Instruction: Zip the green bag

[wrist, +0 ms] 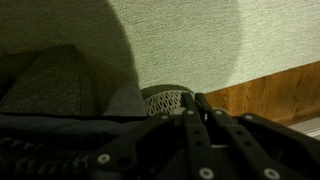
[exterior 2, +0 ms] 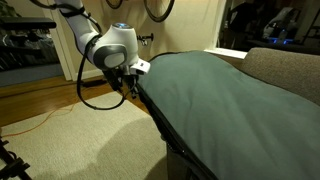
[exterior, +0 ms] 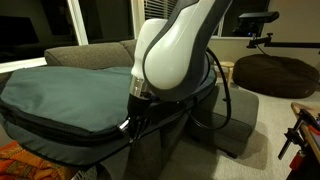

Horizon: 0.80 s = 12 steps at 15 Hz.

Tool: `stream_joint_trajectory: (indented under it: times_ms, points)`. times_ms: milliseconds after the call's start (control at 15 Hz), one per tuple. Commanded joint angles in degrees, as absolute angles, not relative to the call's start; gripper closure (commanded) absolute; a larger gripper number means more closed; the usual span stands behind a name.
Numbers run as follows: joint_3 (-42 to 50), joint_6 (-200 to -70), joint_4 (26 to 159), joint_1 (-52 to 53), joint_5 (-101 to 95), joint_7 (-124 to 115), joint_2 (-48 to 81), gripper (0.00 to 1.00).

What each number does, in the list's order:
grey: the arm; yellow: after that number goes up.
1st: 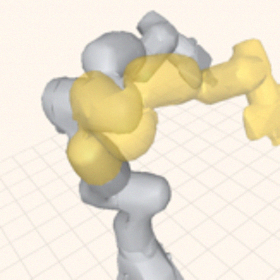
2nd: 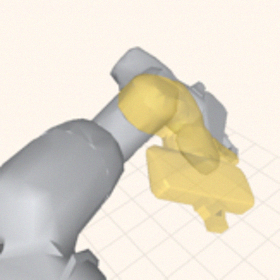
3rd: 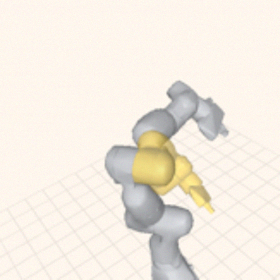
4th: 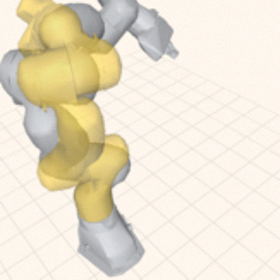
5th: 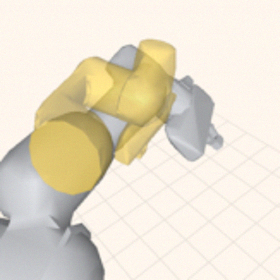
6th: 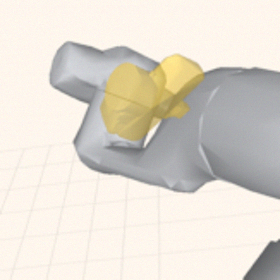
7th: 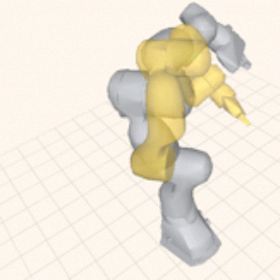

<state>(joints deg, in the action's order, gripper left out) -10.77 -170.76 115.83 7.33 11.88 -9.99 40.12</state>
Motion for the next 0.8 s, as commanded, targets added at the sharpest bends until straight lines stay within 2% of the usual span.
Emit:
stream_joint_trajectory:
  times_ms: [0, 733]
  points:
    - [-12.9, -169.2, 121.4, 1.5, 13.3, -7.4, 35.3, 0.95]
    - [-13.6, -166.7, 121.7, -4.3, 13.4, -5.2, 36.0, 0.95]
